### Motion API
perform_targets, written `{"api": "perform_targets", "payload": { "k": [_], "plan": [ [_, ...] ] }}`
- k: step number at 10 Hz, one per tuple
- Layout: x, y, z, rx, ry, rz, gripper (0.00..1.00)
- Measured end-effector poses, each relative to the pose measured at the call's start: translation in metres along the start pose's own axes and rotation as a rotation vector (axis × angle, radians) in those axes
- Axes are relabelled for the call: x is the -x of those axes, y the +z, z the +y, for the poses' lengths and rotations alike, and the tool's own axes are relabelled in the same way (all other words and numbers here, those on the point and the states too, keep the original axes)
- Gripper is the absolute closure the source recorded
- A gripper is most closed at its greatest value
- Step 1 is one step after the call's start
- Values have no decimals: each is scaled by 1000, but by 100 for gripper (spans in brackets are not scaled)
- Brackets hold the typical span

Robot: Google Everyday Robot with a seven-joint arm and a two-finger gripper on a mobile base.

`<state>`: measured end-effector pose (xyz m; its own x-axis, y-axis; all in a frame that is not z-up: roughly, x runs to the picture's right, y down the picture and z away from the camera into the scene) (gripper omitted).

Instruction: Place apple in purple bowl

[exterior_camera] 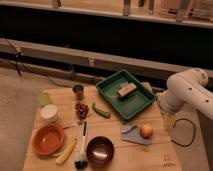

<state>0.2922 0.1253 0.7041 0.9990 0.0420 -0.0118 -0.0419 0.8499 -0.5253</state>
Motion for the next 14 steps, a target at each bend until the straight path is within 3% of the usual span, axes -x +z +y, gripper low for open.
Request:
{"api": "perform_targets", "payload": {
  "k": [8,14],
  "plan": [
    [4,20,-7,-17,-20,-55,0],
    [27,38,-10,-31,-36,-69,0]
  ]
}}
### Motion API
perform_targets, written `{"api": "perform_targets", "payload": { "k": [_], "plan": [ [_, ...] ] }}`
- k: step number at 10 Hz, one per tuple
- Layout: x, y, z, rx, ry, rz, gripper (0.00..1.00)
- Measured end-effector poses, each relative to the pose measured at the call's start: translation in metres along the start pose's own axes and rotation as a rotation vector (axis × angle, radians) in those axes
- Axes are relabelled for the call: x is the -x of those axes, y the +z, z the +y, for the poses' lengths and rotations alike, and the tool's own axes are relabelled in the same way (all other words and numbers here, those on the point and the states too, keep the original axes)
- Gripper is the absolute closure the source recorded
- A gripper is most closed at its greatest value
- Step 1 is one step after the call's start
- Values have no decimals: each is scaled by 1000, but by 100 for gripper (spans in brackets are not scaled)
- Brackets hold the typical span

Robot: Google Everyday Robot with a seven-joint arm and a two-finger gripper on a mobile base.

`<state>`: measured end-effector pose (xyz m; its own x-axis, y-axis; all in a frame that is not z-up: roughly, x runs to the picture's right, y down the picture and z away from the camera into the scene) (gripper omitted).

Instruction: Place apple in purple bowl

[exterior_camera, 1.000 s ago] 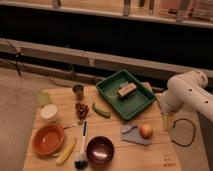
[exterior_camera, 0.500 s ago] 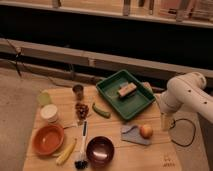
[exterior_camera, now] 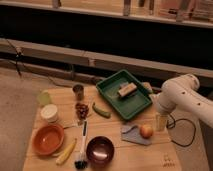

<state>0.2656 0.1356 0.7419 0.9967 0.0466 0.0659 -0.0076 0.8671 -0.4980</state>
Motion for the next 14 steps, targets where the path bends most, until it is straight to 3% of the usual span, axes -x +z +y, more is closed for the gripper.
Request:
{"api": "perform_targets", "payload": {
  "k": [9,14],
  "plan": [
    [28,29,17,-21,-70,-15,0],
    [47,52,21,-34,-132,-50,0]
  ]
}}
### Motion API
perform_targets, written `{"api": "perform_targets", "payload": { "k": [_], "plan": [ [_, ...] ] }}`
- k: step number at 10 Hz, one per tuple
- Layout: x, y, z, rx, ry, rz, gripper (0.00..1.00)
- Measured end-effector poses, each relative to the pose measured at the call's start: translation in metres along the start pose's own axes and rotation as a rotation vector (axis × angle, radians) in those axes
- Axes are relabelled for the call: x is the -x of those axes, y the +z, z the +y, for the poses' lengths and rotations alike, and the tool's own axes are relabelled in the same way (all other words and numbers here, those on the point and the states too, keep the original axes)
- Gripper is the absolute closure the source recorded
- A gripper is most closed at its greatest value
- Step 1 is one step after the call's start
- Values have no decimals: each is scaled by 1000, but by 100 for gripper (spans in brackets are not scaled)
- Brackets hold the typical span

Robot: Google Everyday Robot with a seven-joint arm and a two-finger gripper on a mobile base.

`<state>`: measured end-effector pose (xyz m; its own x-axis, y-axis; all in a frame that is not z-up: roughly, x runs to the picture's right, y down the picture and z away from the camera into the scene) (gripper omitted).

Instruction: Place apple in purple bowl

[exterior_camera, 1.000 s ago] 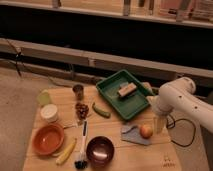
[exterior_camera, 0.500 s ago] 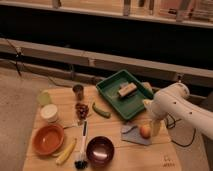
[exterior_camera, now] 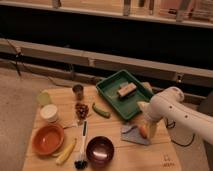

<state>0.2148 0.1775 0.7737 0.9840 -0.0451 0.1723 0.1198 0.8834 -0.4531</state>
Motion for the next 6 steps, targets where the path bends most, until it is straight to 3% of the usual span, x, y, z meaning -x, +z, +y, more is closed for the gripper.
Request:
{"api": "perform_targets", "payload": {
  "k": [2,4,6],
  "plan": [
    [10,12,-1,-3,-20,-18,0],
    [8,9,0,-3,-19,-7,15],
    [-1,9,5,-7,18,8,20]
  ]
}}
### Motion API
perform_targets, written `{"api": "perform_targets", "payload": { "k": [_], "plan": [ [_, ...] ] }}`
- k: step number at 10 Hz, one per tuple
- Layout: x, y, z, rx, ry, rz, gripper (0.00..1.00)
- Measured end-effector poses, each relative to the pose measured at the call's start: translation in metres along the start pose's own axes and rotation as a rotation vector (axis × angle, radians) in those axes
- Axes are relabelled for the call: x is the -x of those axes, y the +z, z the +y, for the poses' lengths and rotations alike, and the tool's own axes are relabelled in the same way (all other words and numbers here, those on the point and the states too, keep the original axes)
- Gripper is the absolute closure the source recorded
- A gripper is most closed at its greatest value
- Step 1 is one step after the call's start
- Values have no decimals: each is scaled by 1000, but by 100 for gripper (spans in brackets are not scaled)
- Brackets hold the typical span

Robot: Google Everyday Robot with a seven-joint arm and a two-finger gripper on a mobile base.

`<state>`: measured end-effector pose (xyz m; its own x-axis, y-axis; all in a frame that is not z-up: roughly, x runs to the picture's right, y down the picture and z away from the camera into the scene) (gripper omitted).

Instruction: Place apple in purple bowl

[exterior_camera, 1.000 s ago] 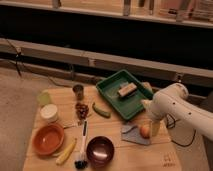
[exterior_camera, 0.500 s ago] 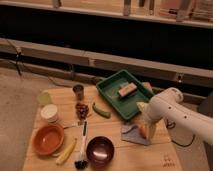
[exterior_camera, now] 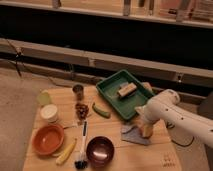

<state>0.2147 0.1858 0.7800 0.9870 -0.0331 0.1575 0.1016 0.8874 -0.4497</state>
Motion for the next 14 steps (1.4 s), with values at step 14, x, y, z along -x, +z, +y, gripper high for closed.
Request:
{"api": "perform_targets", "payload": {
  "k": [14],
  "plan": [
    [-33,34,45,166,161,17,20]
  ]
}}
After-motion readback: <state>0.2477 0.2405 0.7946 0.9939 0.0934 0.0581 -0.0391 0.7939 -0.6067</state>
